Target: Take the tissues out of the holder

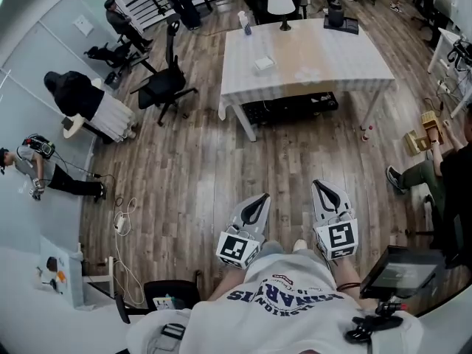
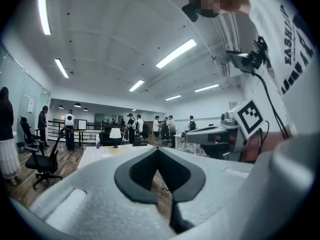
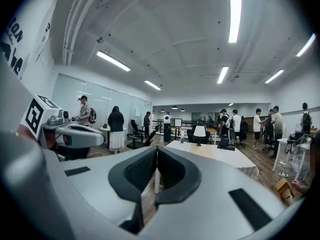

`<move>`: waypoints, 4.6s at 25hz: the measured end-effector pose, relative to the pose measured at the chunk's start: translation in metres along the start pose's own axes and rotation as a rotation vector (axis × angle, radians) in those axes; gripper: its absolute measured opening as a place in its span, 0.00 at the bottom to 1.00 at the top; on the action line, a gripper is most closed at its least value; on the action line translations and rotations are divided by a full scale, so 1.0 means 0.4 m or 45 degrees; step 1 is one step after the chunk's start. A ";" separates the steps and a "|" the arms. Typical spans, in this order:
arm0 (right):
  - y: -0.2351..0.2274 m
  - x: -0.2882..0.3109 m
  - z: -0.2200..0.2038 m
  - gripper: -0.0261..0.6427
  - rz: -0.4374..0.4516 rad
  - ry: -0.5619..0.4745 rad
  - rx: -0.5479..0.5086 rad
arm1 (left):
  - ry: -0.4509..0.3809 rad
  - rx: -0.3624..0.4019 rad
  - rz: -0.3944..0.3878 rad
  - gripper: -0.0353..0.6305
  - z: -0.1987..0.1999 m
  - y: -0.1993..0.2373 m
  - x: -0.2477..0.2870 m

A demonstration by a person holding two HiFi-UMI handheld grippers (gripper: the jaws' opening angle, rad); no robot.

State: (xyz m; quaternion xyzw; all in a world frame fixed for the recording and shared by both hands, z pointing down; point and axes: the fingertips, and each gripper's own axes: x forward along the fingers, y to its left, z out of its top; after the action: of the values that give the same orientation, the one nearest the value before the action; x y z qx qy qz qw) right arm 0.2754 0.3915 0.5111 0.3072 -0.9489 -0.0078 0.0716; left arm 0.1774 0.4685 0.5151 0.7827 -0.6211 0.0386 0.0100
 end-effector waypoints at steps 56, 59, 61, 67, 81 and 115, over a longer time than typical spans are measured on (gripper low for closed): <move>-0.192 0.849 0.106 0.05 -0.102 0.170 0.022 | 0.015 -0.080 -0.135 0.06 0.004 0.797 0.572; -0.216 0.867 0.102 0.05 -0.109 0.169 0.044 | 0.010 -0.074 -0.153 0.06 0.018 0.798 0.599; -0.229 0.890 0.100 0.05 -0.105 0.166 0.050 | 0.007 -0.063 -0.167 0.06 0.024 0.804 0.621; -0.285 0.994 0.094 0.05 -0.094 0.151 0.050 | 0.003 -0.048 -0.161 0.06 0.028 0.867 0.707; -0.505 1.301 0.139 0.05 -0.076 0.119 0.052 | -0.022 -0.007 -0.129 0.06 0.087 1.066 1.009; -0.878 1.759 0.251 0.05 0.104 0.016 0.014 | -0.068 -0.069 0.041 0.06 0.176 1.365 1.503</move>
State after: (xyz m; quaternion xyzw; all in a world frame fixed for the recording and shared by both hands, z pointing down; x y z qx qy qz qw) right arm -0.0978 -0.3072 0.4832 0.2685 -0.9603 0.0024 0.0760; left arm -0.2148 -0.2446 0.4712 0.7728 -0.6345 0.0010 0.0138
